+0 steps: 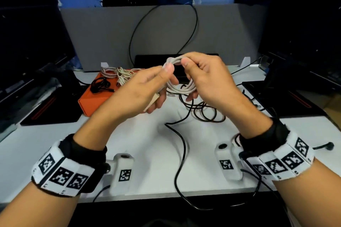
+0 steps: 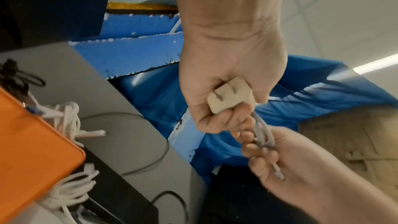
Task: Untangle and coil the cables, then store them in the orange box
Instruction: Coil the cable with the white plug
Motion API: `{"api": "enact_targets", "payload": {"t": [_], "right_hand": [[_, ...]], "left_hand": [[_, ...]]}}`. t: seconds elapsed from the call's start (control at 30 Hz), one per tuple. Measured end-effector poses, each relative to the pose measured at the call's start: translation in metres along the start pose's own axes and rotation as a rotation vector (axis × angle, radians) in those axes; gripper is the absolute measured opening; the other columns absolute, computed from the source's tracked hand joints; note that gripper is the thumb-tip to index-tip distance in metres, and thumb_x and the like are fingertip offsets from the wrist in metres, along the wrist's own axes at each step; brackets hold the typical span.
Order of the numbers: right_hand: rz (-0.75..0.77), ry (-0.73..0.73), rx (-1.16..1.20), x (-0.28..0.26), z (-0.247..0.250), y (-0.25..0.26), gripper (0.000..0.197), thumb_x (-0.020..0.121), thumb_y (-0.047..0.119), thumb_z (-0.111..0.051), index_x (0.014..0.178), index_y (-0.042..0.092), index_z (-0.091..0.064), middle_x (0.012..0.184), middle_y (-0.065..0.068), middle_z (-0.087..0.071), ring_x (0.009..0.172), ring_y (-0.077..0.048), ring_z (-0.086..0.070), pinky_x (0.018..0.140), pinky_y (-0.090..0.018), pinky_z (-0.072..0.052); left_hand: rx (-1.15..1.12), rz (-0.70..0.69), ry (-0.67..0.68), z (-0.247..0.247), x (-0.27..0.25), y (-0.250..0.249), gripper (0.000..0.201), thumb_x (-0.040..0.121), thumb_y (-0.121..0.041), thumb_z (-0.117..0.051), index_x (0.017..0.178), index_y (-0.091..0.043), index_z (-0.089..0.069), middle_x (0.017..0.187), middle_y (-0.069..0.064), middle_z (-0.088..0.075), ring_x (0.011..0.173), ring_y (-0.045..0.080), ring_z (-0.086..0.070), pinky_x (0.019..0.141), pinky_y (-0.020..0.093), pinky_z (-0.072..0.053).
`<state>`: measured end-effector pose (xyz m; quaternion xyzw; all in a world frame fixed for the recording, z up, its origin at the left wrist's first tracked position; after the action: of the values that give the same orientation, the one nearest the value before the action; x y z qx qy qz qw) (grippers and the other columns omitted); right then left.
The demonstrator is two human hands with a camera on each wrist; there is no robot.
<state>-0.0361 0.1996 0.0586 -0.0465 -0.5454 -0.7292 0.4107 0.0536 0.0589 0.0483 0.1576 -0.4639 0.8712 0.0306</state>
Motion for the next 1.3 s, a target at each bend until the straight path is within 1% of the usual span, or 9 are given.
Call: {"api": "enact_targets", "payload": {"t": [0.13,0.37,0.5,0.6,0.7,0.8,0.97,1.07,1.3], "right_hand": [[0.007,0.009,0.001,0.001,-0.002,-0.003,0.028,0.11,0.022,-0.046,0.112,0.019,-0.075,0.069,-0.004,-0.049,0.049,-0.015,-0.059,0.047,-0.032,-0.057],[-0.013,0.087,0.043,-0.004,-0.008,-0.005,0.029,0.11,0.022,-0.045,0.112,0.02,-0.075,0.066,0.001,-0.052,0.045,-0.013,-0.058,0.05,-0.04,-0.061],[-0.004,0.244,0.021,-0.004,-0.009,-0.001,0.037,0.109,0.018,-0.042,0.092,0.03,-0.072,0.073,-0.014,-0.065,0.048,-0.02,-0.063,0.055,-0.033,-0.051],[0.016,0.397,-0.153,-0.003,0.006,0.002,0.03,0.106,0.011,-0.044,0.103,0.021,-0.073,0.083,-0.001,-0.073,0.059,-0.017,-0.067,0.055,-0.033,-0.048],[0.08,0.249,-0.491,0.004,0.023,-0.003,0.021,0.104,0.021,-0.054,0.099,0.024,-0.074,0.078,0.009,-0.071,0.068,-0.007,-0.063,0.065,-0.022,-0.046],[0.117,0.086,-0.594,0.005,0.02,-0.005,0.017,0.102,0.028,-0.059,0.096,0.024,-0.074,0.081,0.009,-0.068,0.076,-0.01,-0.061,0.074,-0.031,-0.047],[-0.119,-0.053,0.33,0.002,-0.002,-0.01,0.016,0.103,0.009,-0.059,0.095,0.003,-0.07,0.079,-0.017,-0.075,0.067,-0.021,-0.073,0.066,-0.032,-0.062],[-0.319,0.022,0.796,-0.003,-0.018,-0.009,0.02,0.106,0.009,-0.051,0.097,0.005,-0.068,0.075,-0.009,-0.075,0.067,-0.018,-0.073,0.071,-0.031,-0.063],[-0.499,0.348,0.972,-0.019,-0.04,0.001,0.061,0.104,0.063,-0.031,0.072,0.016,-0.053,0.077,-0.005,-0.062,0.076,-0.018,-0.061,0.083,-0.036,-0.047]], "left_hand": [[0.051,-0.062,-0.062,-0.002,0.0,0.0,0.037,0.106,-0.047,-0.04,0.106,-0.018,-0.062,0.063,0.003,-0.061,0.055,0.033,-0.059,0.058,0.045,-0.05],[0.378,-0.174,-0.28,0.0,-0.001,-0.001,0.019,0.109,-0.027,-0.043,0.119,-0.019,-0.057,0.082,-0.003,-0.066,0.072,0.013,-0.062,0.067,0.036,-0.047],[0.537,-0.169,-0.33,0.003,-0.002,-0.001,0.021,0.109,-0.027,-0.038,0.116,-0.017,-0.055,0.082,0.003,-0.065,0.076,0.025,-0.06,0.069,0.048,-0.046],[0.63,-0.139,-0.318,0.009,-0.004,-0.002,0.02,0.109,-0.03,-0.036,0.115,-0.019,-0.052,0.075,-0.001,-0.06,0.07,0.027,-0.058,0.064,0.047,-0.046],[0.607,-0.16,-0.282,0.012,-0.005,-0.005,0.016,0.109,-0.028,-0.037,0.11,-0.022,-0.052,0.072,-0.001,-0.06,0.065,0.015,-0.055,0.063,0.043,-0.045],[0.495,-0.192,-0.277,0.012,-0.006,-0.01,0.016,0.11,-0.024,-0.04,0.106,-0.023,-0.055,0.072,-0.005,-0.06,0.067,0.006,-0.055,0.057,0.024,-0.038],[0.362,-0.234,-0.373,0.009,-0.009,-0.014,0.016,0.11,-0.023,-0.04,0.106,-0.024,-0.055,0.07,-0.001,-0.06,0.063,0.014,-0.054,0.055,0.026,-0.039],[0.41,-0.267,-0.383,0.004,-0.008,-0.012,0.018,0.11,-0.024,-0.041,0.113,-0.018,-0.057,0.075,0.001,-0.065,0.067,0.015,-0.058,0.06,0.034,-0.043],[0.512,-0.245,-0.385,0.01,-0.003,-0.002,0.025,0.108,-0.023,-0.04,0.128,-0.022,-0.054,0.073,-0.005,-0.064,0.062,0.013,-0.058,0.061,0.041,-0.045]]}}
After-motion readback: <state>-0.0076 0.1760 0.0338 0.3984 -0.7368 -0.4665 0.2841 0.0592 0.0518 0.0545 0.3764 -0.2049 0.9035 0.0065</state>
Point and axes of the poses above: each hand's wrist, its own x-axis towards the middle knuckle, its own z-axis out of the back of the hand, y = z × x, the point moved 4 cm from there along x, towards the middle knuckle
